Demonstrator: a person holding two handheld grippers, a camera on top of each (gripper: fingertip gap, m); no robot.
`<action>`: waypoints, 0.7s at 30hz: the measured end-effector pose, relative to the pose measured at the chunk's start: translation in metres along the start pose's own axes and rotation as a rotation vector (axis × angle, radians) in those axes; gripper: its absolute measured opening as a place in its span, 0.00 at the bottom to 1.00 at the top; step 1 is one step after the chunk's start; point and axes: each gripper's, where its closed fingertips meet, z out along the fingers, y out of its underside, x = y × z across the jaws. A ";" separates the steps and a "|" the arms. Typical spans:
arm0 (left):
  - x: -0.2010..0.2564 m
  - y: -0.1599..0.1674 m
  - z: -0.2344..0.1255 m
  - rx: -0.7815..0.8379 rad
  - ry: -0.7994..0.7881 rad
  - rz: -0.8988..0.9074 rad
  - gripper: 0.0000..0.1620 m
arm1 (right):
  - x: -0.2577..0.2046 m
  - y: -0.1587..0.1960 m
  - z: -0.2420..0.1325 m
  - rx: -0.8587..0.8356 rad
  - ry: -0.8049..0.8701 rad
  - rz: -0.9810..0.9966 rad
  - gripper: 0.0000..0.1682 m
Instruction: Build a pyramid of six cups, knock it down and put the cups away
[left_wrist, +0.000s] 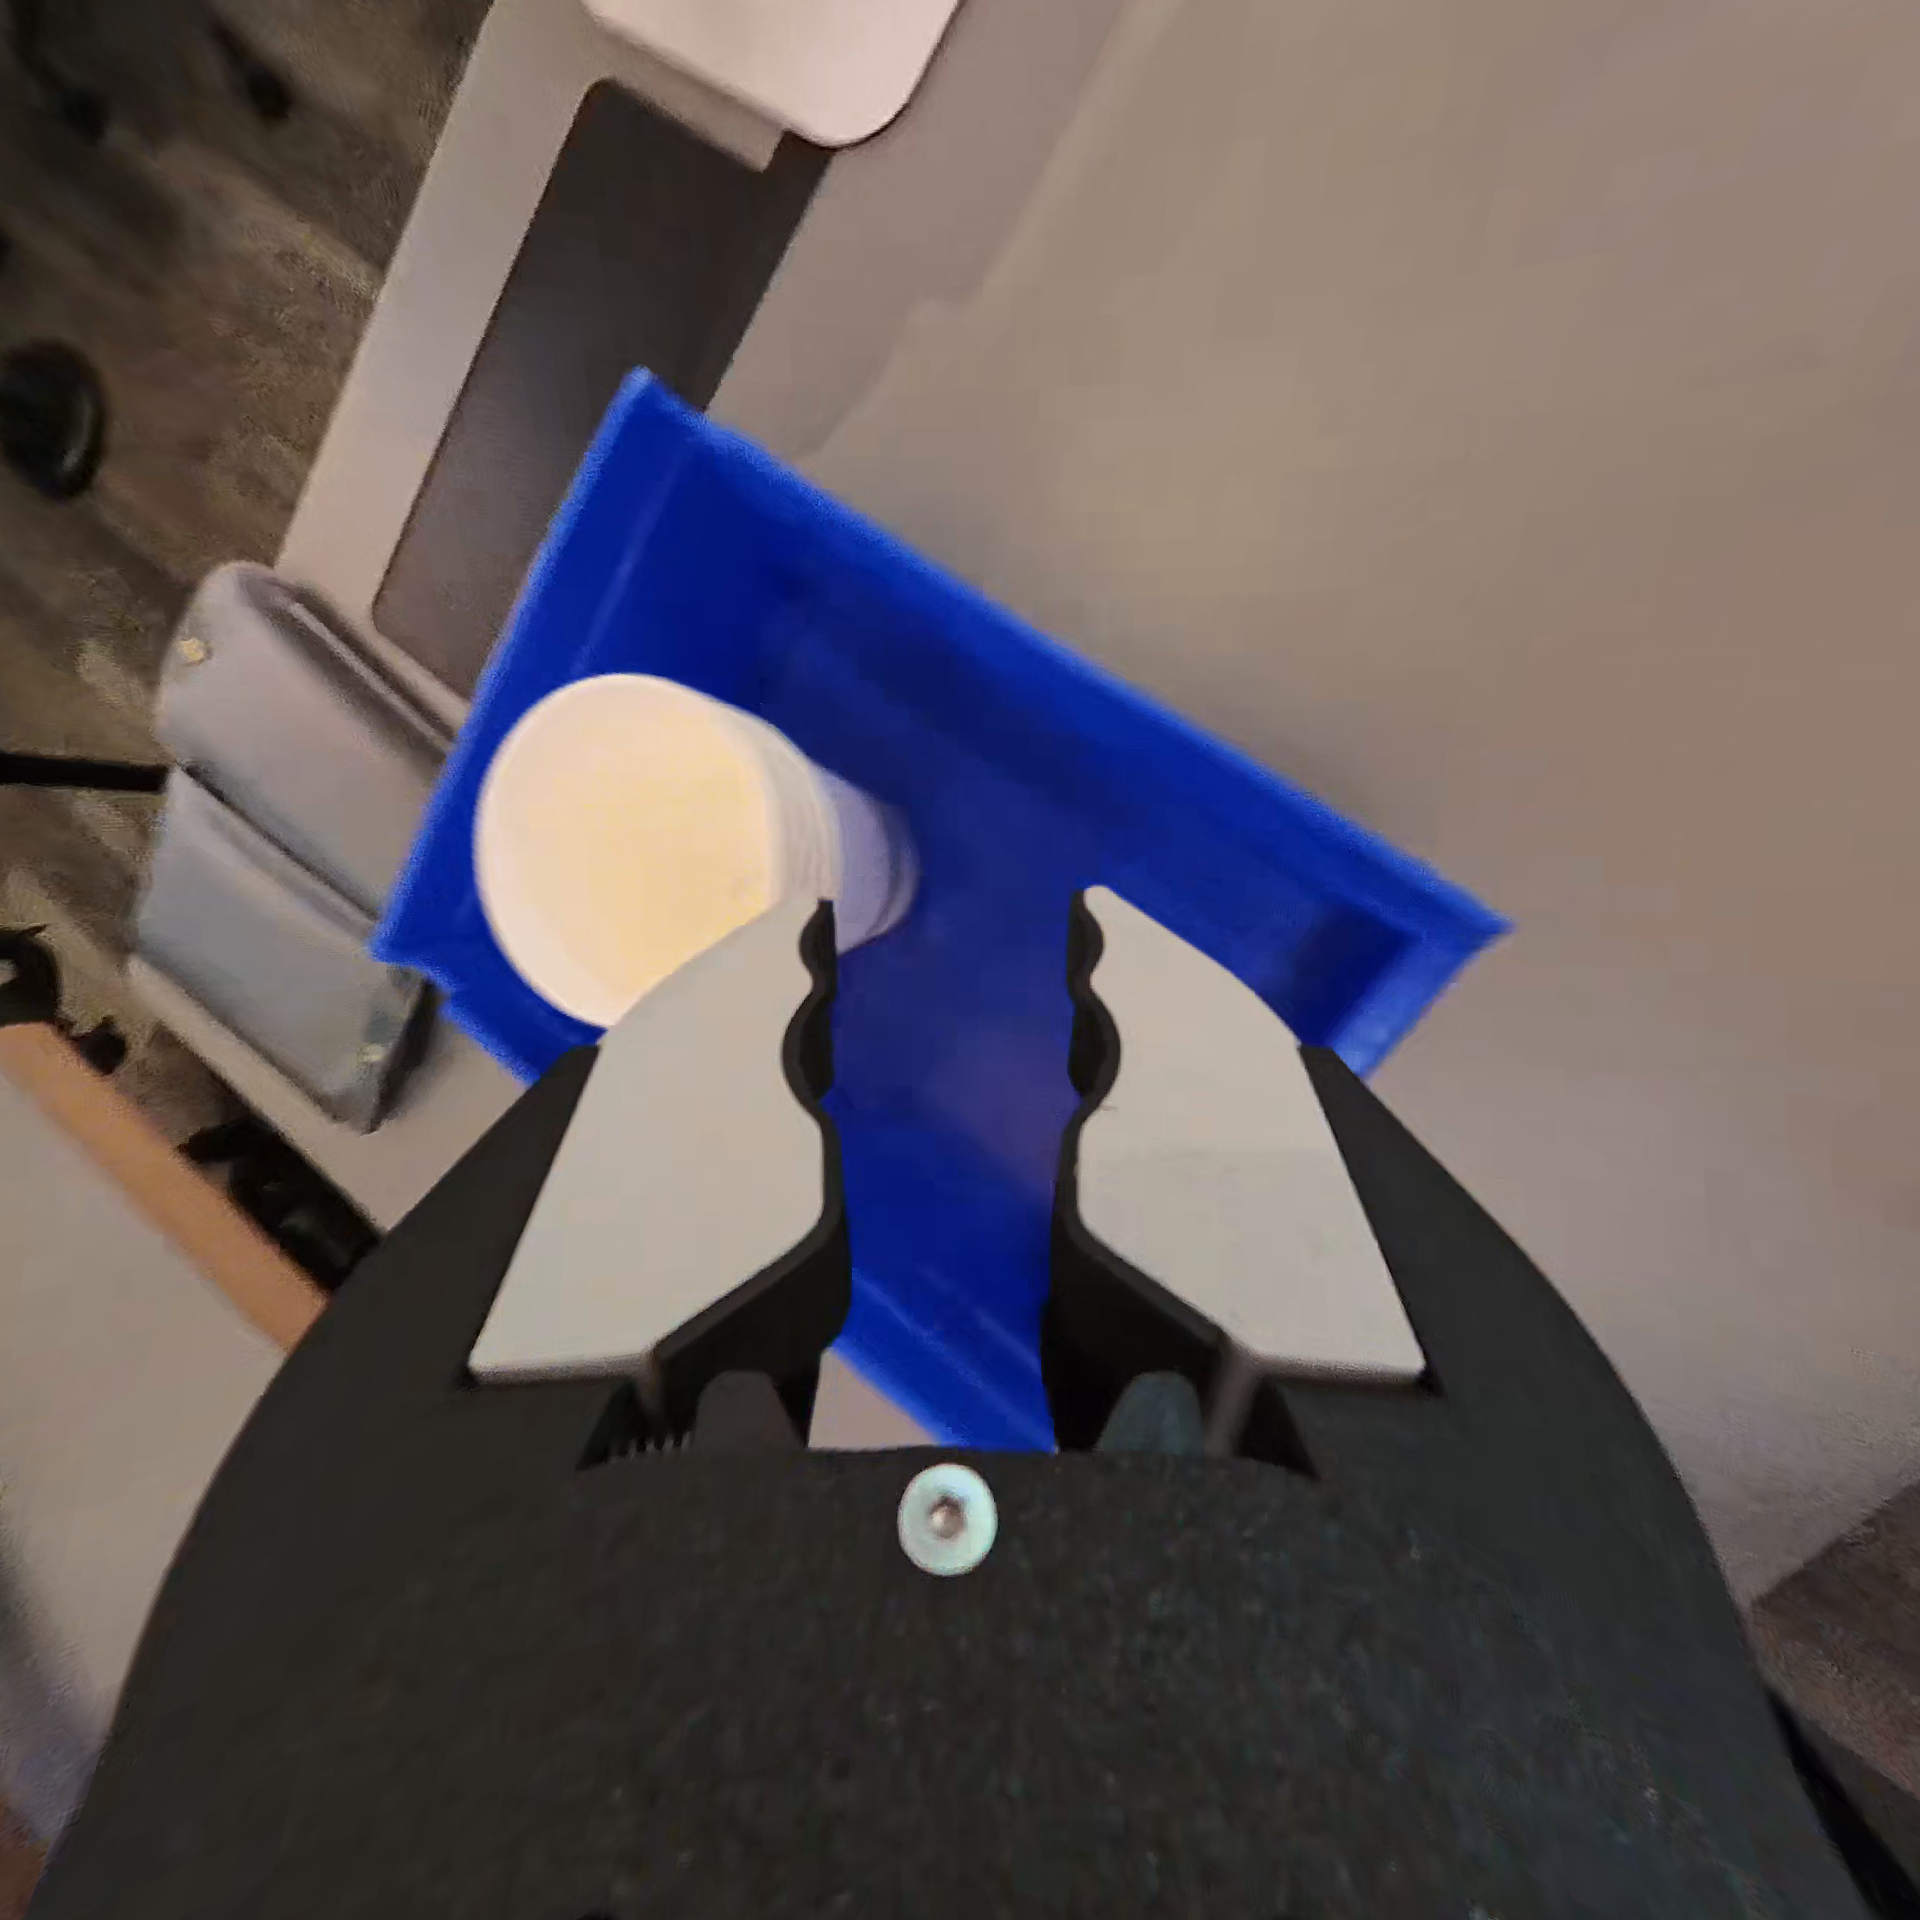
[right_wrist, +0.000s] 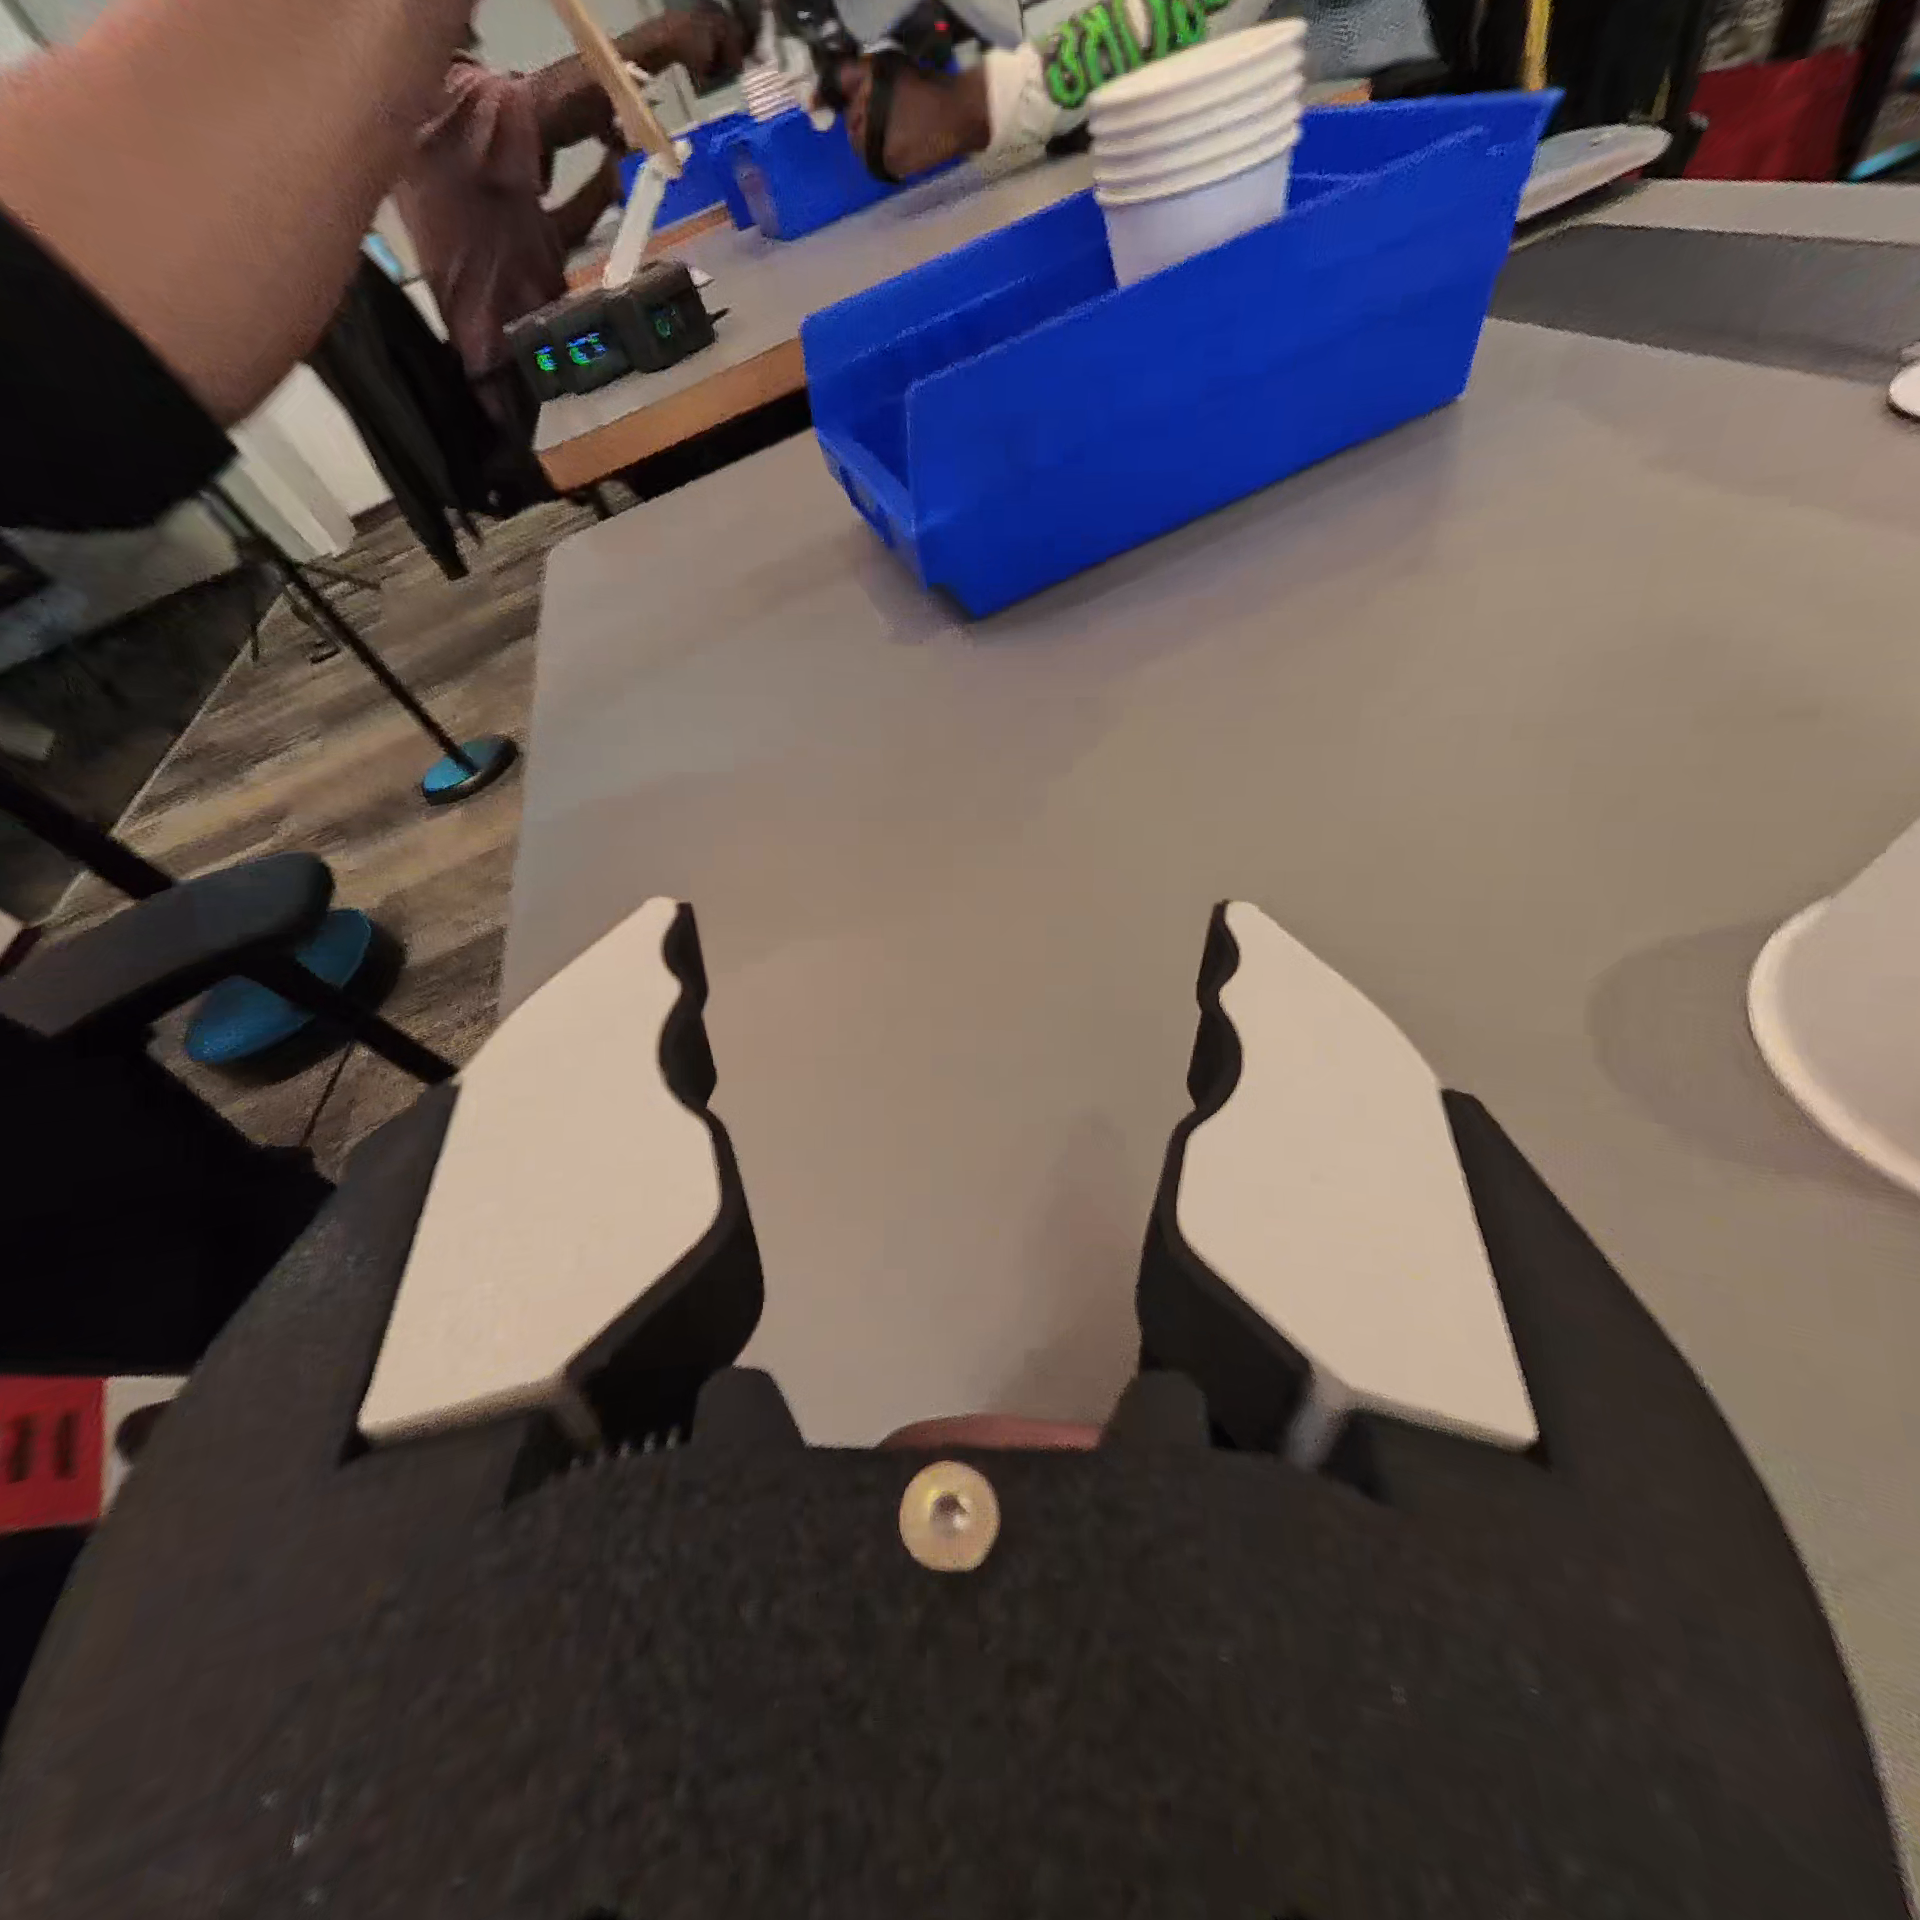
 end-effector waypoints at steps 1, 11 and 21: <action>-0.012 0.002 0.005 -0.031 -0.001 0.010 0.25 | 0.002 0.007 -0.001 0.001 0.023 0.000 0.54; -0.049 0.030 0.049 -0.225 0.057 0.038 0.15 | 0.005 0.018 -0.017 0.020 0.040 0.026 0.53; -0.044 0.029 0.049 -0.235 0.108 0.050 0.03 | 0.002 0.021 -0.013 0.006 -0.004 0.065 0.52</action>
